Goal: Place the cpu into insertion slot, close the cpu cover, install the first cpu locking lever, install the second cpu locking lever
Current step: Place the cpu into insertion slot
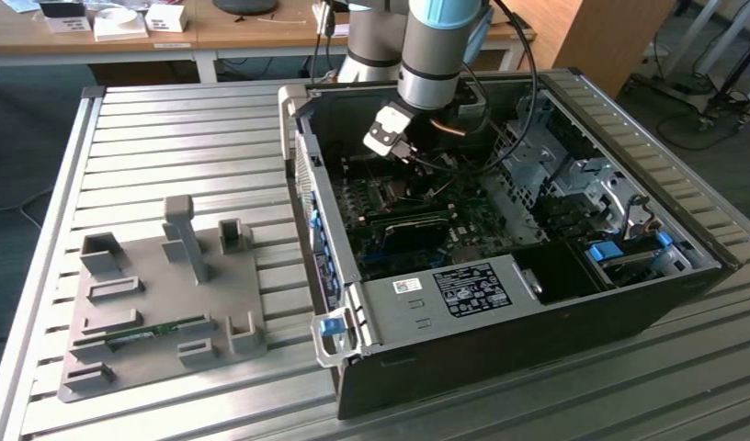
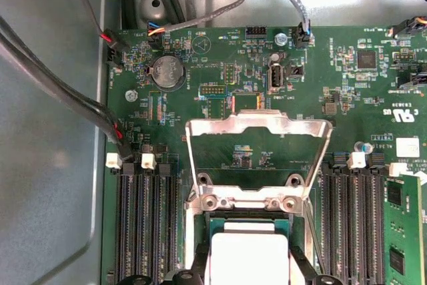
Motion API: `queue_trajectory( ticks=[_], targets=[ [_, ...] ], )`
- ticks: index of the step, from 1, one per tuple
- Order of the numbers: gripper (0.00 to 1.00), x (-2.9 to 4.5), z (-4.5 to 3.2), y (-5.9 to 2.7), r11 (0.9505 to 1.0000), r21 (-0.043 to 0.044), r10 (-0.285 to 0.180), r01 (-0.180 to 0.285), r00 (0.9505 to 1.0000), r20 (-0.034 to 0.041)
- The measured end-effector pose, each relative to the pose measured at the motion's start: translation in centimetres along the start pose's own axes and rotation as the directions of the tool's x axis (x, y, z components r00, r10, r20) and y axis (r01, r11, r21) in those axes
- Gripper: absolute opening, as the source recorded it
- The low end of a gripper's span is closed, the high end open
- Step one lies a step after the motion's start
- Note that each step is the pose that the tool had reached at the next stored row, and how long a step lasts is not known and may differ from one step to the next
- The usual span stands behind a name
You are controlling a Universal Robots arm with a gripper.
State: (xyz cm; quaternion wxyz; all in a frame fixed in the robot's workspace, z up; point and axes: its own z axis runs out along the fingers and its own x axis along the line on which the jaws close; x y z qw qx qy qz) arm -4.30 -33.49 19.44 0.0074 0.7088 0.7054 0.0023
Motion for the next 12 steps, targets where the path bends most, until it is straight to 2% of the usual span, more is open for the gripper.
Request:
queue_trajectory(
  ticks=[12],
  targets=[
    [0.54,0.0,0.03,-0.09,1.0,0.0001,0.0,0.0,1.0,0.0001]
  ],
)
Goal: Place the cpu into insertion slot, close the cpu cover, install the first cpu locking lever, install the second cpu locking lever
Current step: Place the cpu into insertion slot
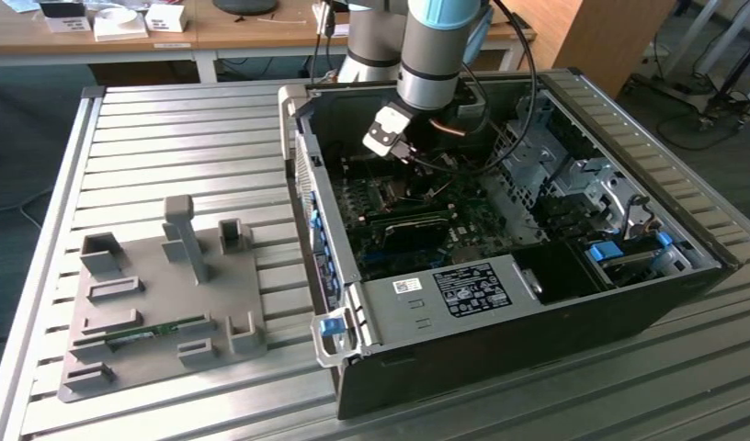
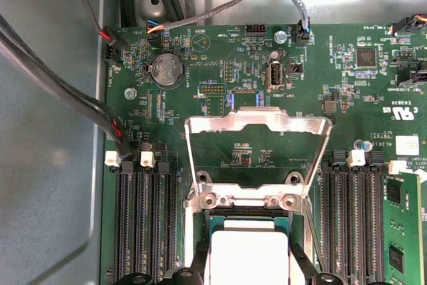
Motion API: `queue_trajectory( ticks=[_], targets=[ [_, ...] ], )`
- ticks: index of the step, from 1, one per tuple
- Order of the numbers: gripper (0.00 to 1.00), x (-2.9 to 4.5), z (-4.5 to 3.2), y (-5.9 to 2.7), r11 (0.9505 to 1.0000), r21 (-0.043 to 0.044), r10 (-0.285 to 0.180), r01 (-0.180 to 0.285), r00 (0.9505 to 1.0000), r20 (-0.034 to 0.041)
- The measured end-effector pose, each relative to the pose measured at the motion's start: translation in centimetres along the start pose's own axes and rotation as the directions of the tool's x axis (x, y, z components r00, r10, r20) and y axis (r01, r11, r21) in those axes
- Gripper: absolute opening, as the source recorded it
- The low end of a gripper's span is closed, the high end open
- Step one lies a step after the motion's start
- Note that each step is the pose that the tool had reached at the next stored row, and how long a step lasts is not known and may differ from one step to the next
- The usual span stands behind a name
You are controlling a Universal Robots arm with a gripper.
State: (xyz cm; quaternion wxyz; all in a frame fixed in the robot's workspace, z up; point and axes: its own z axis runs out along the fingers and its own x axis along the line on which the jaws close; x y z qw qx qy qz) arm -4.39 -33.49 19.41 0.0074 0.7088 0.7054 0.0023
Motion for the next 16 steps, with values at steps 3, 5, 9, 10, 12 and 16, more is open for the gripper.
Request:
queue_trajectory(
  ticks=[3,5,9,10,12,16],
  targets=[
    [0.55,0.0,0.0,-0.01,1.0,0.0,0.0,0.0,1.0,-0.0001],
    [0.62,0.0,0.0,-0.02,1.0,-0.0001,0.0,0.0,1.0,-0.0001],
    [0.62,0.0,0.01,-0.03,1.0,-0.0001,0.0,0.0,1.0,-0.0001],
    [0.62,0.0,0.01,-0.04,1.0,0.0,0.0,0.0,1.0,0.0],
    [0.62,0.04,0.03,-0.04,1.0,-0.0002,0.0,0.0,1.0,-0.0002],
    [0.62,0.08,0.05,0.01,1.0,-0.0001,0.0,0.0,1.0,-0.0001]
  ],
)
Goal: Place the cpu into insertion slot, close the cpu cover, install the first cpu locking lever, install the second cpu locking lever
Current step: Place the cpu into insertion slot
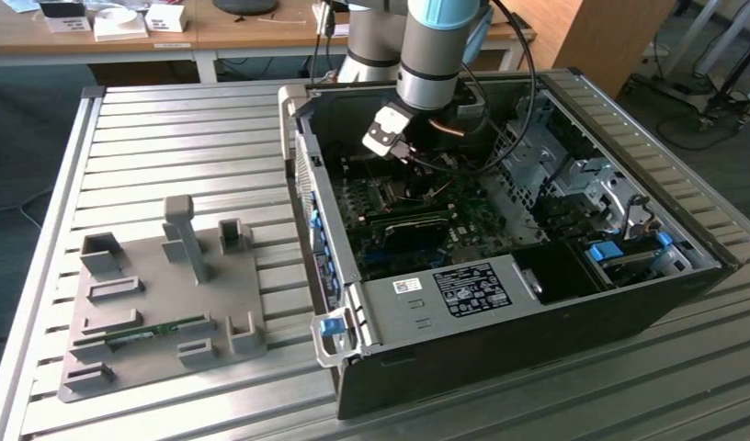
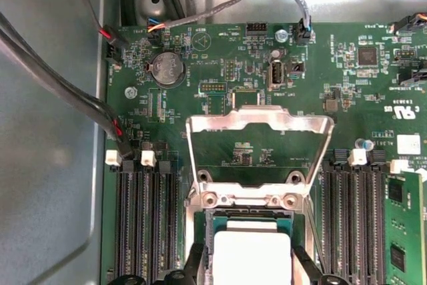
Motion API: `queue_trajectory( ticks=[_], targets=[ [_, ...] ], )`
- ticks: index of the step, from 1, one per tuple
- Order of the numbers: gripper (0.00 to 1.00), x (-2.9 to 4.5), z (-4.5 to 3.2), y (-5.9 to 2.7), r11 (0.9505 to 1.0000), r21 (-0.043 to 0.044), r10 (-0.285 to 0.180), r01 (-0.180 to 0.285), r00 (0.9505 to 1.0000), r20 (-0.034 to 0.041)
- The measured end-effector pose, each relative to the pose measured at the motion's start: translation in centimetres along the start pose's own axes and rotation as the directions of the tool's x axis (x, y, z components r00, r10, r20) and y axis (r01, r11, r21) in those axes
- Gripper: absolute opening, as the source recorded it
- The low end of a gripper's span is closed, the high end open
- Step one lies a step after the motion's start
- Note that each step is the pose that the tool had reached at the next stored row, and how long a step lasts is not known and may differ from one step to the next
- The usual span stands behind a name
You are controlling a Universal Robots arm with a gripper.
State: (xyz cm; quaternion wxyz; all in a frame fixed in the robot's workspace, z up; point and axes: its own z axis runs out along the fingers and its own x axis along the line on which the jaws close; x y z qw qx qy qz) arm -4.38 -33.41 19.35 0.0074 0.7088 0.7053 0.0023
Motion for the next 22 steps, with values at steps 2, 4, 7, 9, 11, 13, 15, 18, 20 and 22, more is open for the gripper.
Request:
queue_trajectory(
  ticks=[2,4,7,9,11,13,15,18,20,22],
  targets=[
    [0.62,0.0,0.01,0.06,1.0,0.0001,0.0,0.0,1.0,0.0],
    [0.62,0.01,0.01,0.07,1.0,0.0,0.0,0.0,1.0,0.0],
    [0.62,0.0,0.03,0.08,1.0,0.0001,0.005,-0.005,1.0,0.0002],
    [0.62,0.0,0.06,0.08,0.9999,0.0001,0.016,-0.016,0.9999,0.0003],
    [0.62,-0.01,0.08,0.08,0.9997,0.0003,0.023,-0.023,0.9997,0.0005],
    [0.62,-0.01,0.11,0.09,0.9996,0.0002,0.027,-0.027,0.9996,0.0013],
    [0.62,-0.02,0.1,0.11,0.9995,0.0003,0.031,-0.031,0.9995,0.0023],
    [0.62,-0.04,0.11,0.17,0.9993,0.0002,0.036,-0.036,0.9993,0.003],
    [0.62,-0.04,0.11,0.21,0.9993,0.0002,0.038,-0.038,0.9993,0.003],
    [0.62,-0.04,0.12,0.34,0.9991,0.0002,0.042,-0.042,0.9991,0.0031]
  ],
)
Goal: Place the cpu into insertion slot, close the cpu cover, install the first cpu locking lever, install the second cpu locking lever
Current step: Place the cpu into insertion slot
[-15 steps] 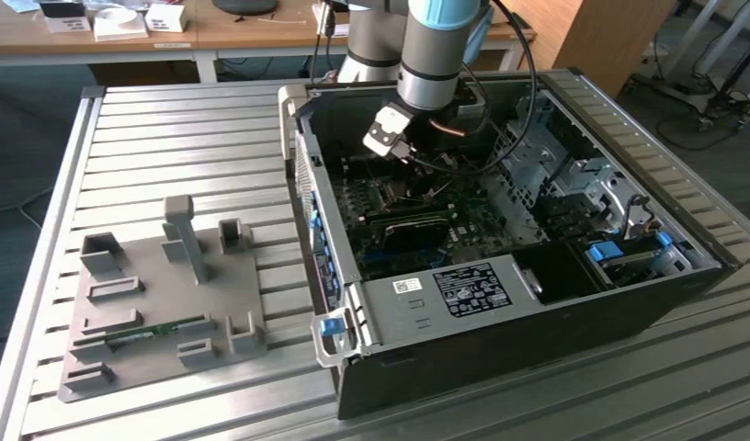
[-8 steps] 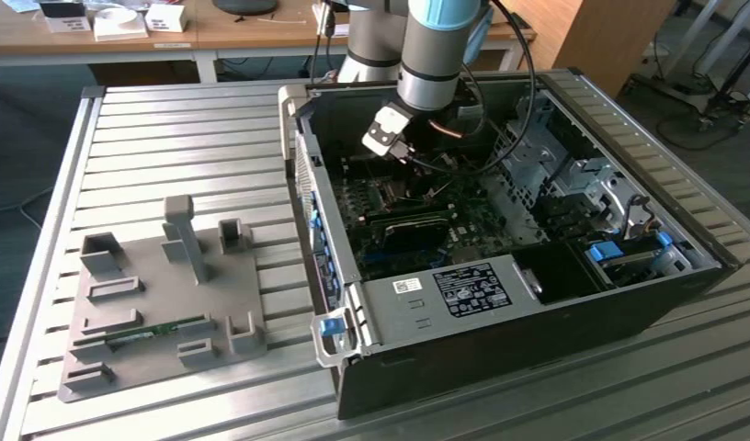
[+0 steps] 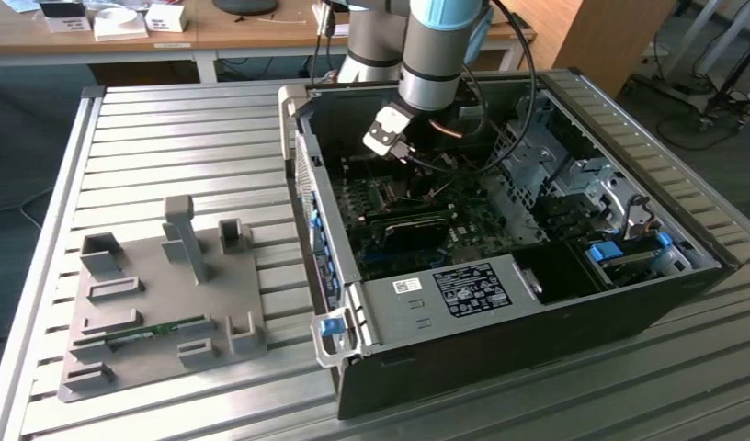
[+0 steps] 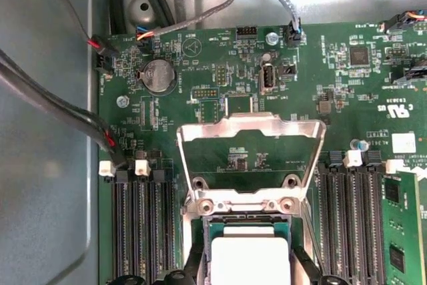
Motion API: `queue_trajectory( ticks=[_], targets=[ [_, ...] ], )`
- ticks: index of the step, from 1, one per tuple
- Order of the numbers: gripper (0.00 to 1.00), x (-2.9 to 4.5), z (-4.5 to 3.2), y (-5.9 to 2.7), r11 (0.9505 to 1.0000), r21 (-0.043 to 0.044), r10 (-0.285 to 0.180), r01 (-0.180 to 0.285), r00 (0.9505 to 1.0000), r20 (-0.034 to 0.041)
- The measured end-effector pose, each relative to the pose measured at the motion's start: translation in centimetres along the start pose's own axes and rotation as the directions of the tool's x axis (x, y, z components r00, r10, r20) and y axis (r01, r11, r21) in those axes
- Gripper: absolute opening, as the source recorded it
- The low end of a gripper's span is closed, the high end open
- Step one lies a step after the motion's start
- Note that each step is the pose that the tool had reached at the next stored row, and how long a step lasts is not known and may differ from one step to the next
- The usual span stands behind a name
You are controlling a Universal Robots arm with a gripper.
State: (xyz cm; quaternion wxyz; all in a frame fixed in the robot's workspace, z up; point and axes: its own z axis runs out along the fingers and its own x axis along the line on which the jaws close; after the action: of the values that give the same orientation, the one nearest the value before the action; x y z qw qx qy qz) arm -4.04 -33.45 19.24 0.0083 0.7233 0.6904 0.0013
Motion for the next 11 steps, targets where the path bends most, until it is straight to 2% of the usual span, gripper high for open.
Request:
queue_trajectory(
  ticks=[4,11],
  targets=[
    [0.62,0.0,0.0,0.42,1.0,0.0001,0.006,-0.006,1.0,0.0008],
    [0.62,-0.02,0.0,0.36,1.0,0.0001,0.006,-0.006,1.0,0.0009]
  ],
)
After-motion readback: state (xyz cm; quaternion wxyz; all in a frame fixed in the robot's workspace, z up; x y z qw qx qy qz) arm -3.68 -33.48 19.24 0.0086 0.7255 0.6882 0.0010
